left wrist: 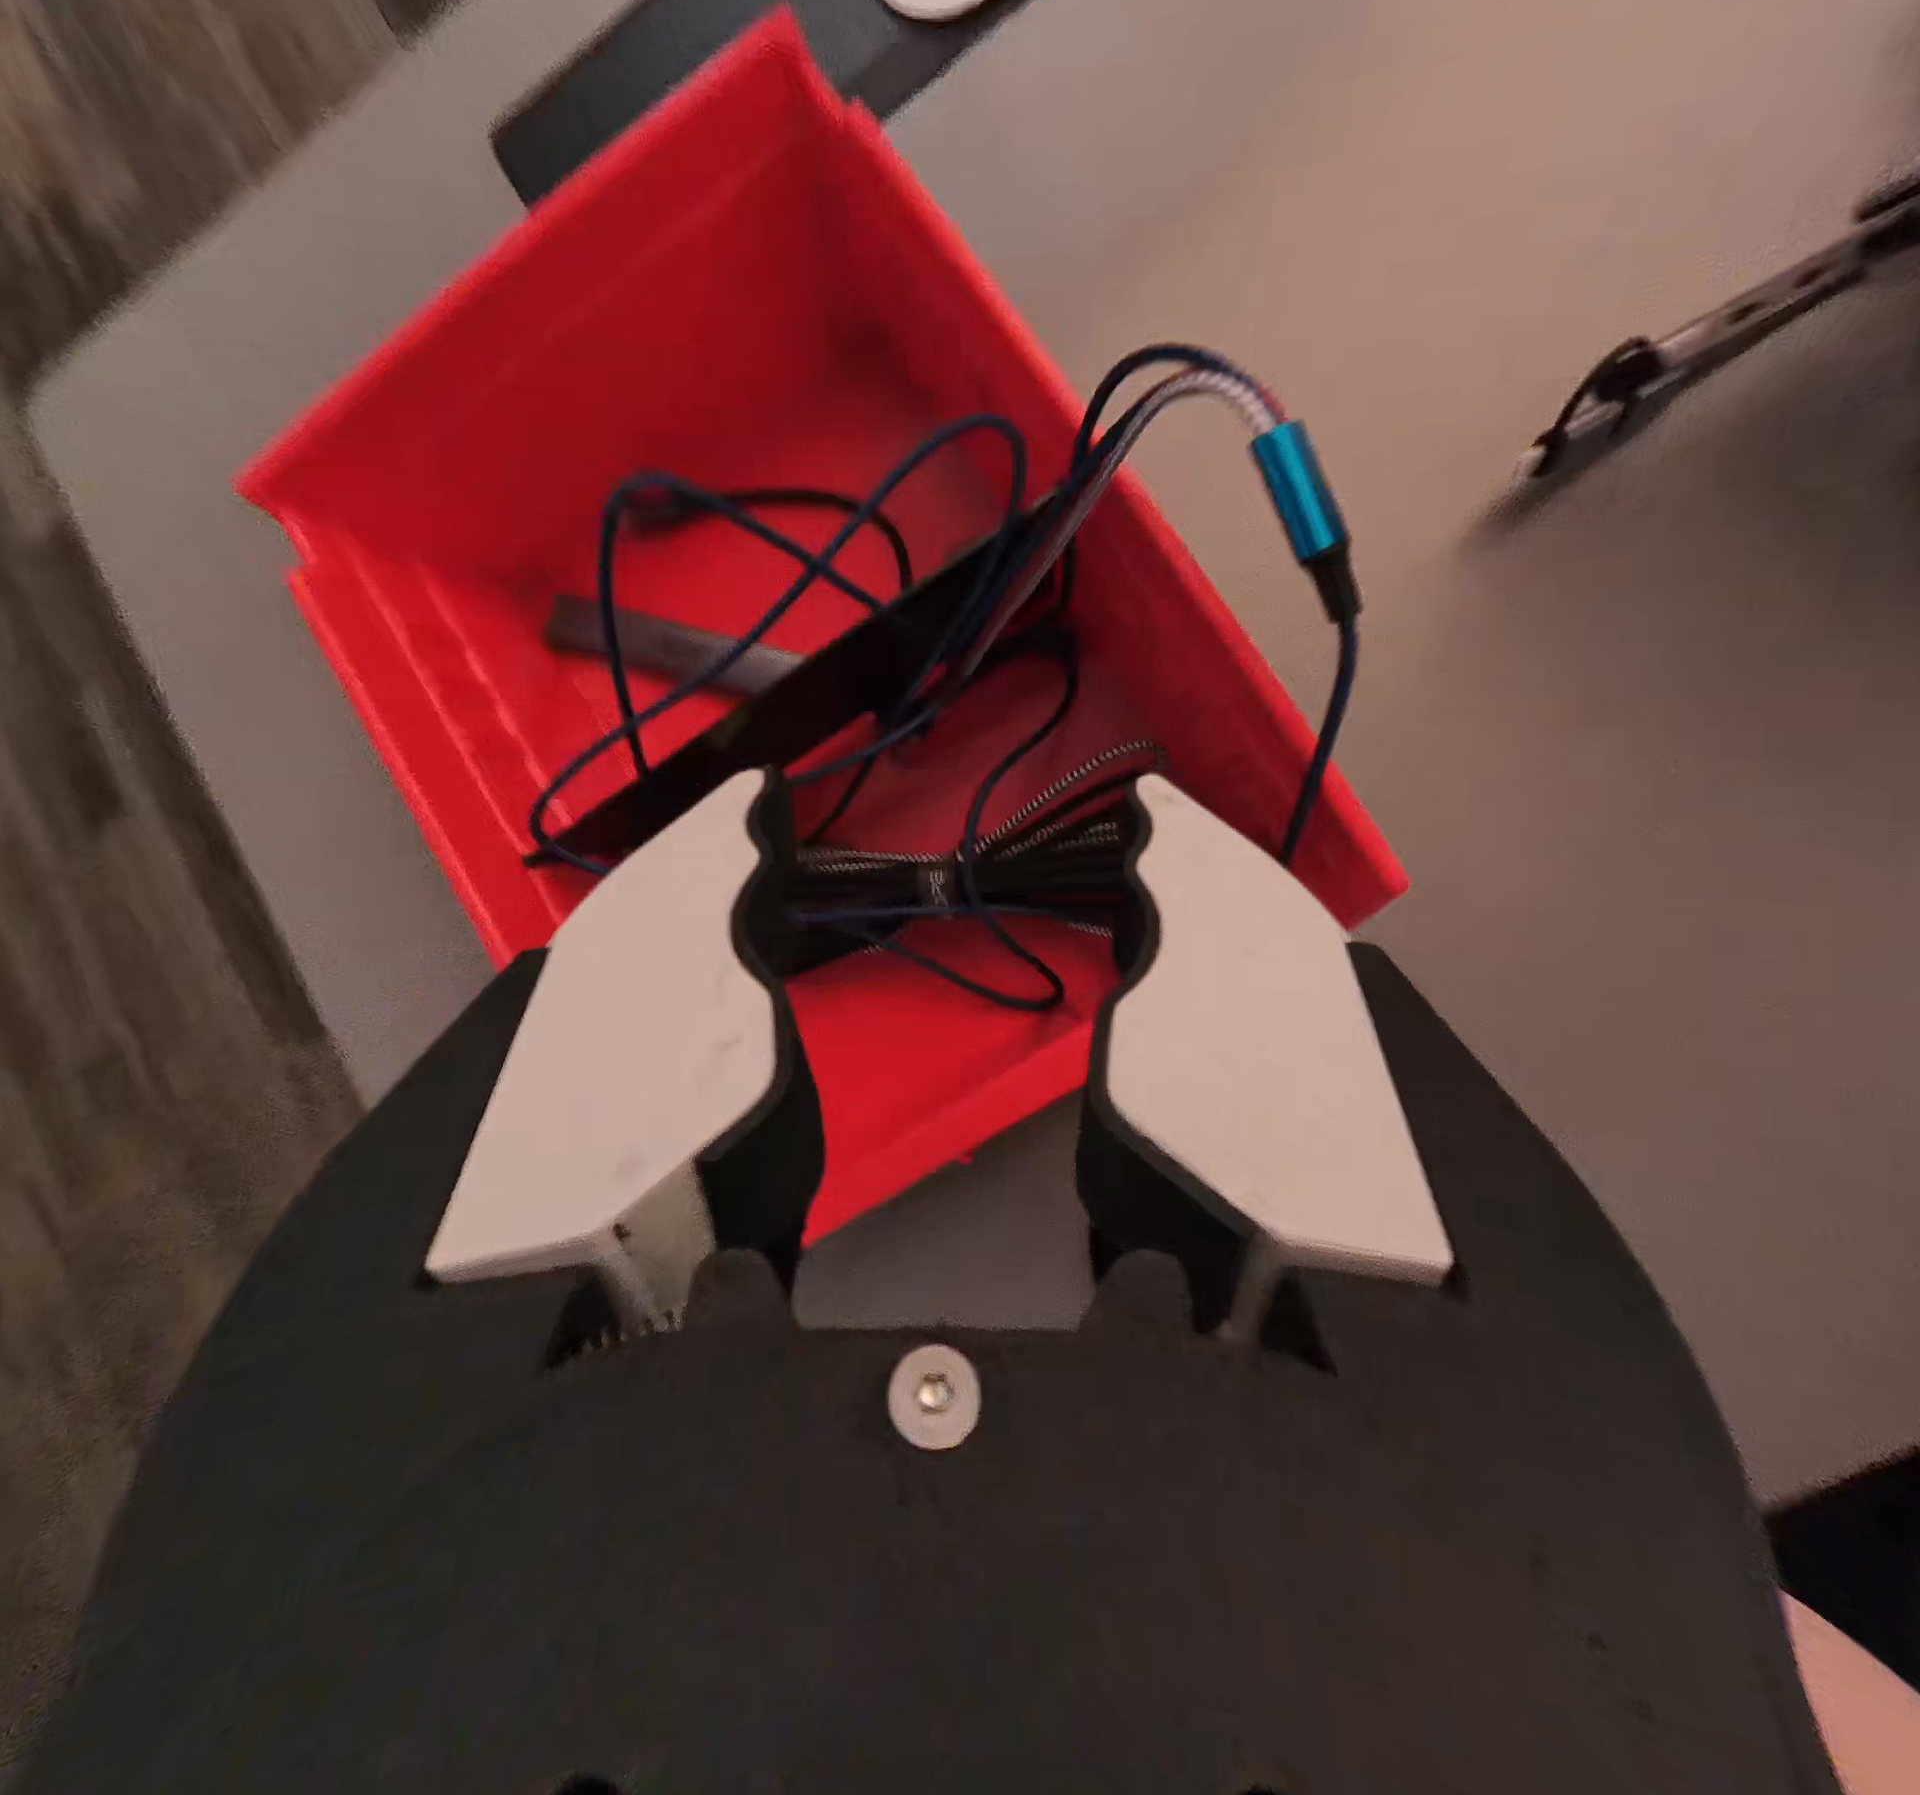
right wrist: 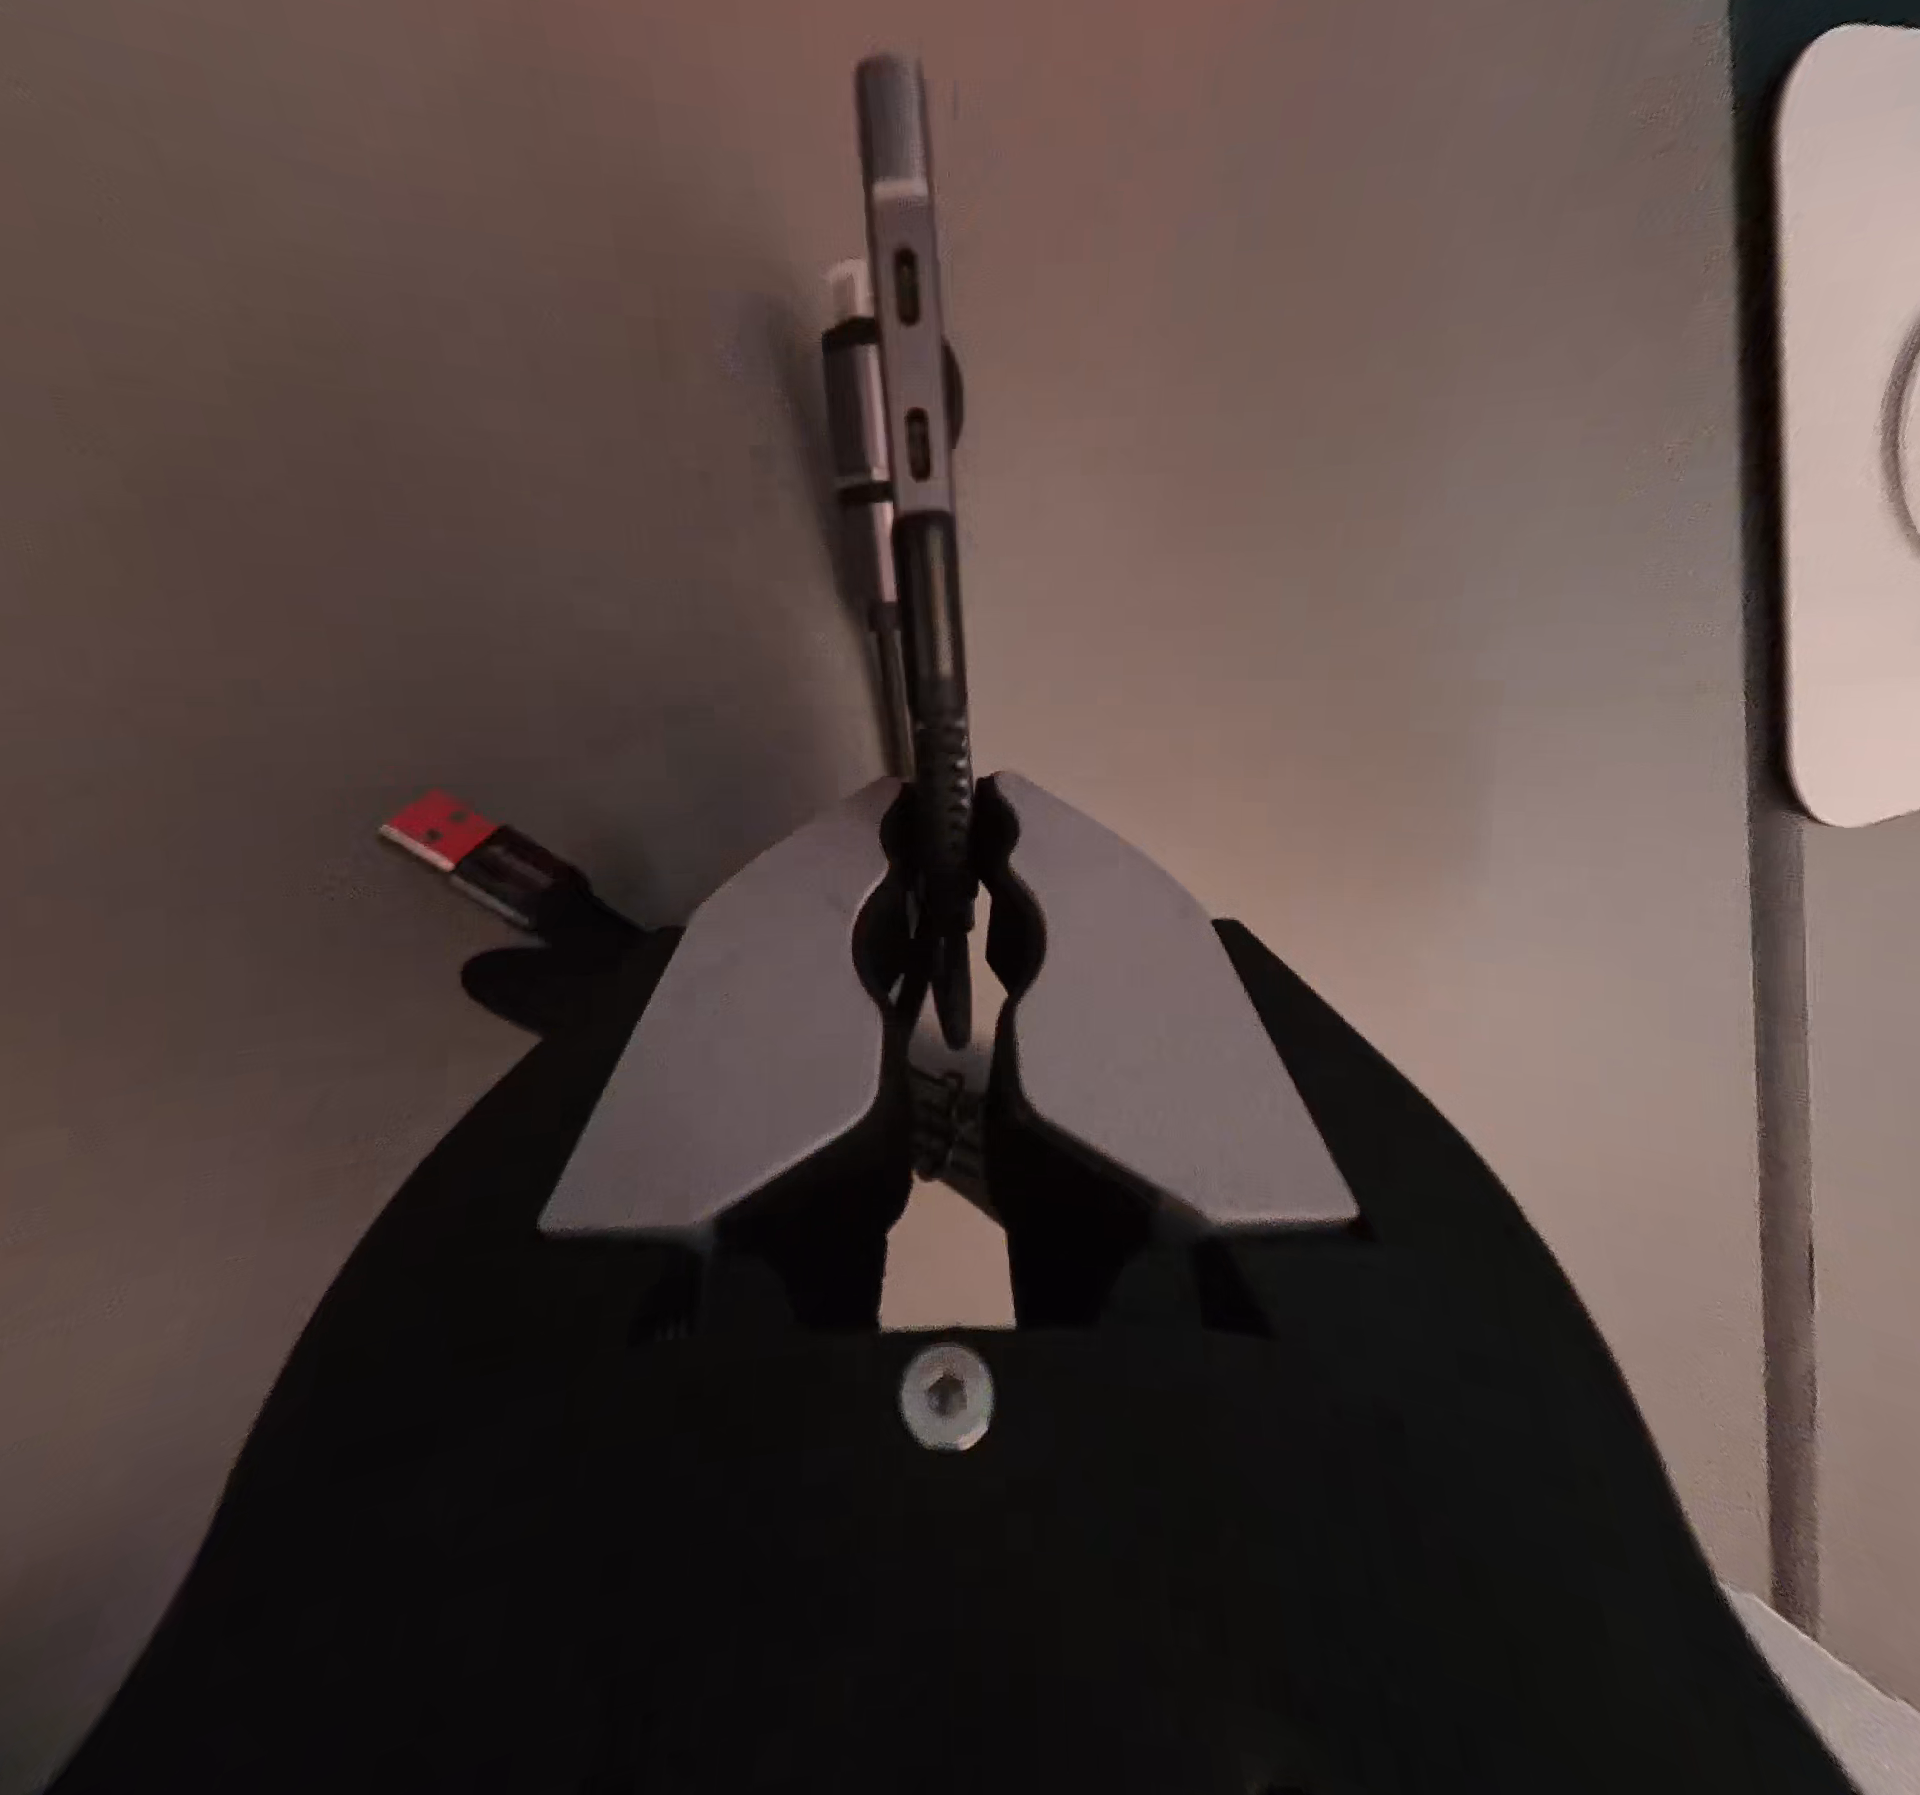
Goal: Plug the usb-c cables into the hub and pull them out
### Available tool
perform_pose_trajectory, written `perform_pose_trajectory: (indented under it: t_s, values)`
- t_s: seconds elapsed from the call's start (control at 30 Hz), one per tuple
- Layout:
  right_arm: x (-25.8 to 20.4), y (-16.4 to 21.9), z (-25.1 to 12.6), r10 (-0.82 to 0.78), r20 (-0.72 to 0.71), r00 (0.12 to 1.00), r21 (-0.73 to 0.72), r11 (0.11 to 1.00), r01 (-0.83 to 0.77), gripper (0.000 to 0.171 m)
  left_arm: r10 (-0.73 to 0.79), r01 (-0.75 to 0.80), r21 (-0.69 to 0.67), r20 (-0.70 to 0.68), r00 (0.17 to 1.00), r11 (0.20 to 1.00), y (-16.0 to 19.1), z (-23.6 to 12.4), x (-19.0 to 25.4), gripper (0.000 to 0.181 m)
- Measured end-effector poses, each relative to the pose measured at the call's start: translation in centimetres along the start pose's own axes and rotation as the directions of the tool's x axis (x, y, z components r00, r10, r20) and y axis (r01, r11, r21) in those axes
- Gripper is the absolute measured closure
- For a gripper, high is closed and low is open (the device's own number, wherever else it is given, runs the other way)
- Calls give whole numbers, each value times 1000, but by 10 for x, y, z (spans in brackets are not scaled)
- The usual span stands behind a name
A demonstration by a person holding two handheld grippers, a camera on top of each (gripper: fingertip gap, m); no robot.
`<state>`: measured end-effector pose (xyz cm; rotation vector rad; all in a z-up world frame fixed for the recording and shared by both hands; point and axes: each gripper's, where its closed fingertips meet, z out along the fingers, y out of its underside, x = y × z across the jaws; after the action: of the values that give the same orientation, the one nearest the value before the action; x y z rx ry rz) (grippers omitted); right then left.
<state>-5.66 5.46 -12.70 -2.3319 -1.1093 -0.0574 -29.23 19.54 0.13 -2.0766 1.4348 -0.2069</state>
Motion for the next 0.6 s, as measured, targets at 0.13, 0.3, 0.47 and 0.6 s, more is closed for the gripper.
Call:
perform_pose_trajectory:
  t_s: [0.13,0.3,0.47,0.6]
  values:
    - [-1,1,9,-16,-28,999,-23,1000,16,160,-146,141,-92,-55,988,986,23,11,-15,132]
    - [-8,4,14,-36,3,999,-44,998,36,159,-255,259,-160,45,966,952,51,10,-43,134]
    - [-14,8,6,-19,42,999,-95,995,23,145,-485,483,-224,52,873,846,75,10,-51,136]
    - [-20,4,-14,-13,80,997,-95,995,20,133,-600,584,-289,39,799,758,85,18,-48,141]
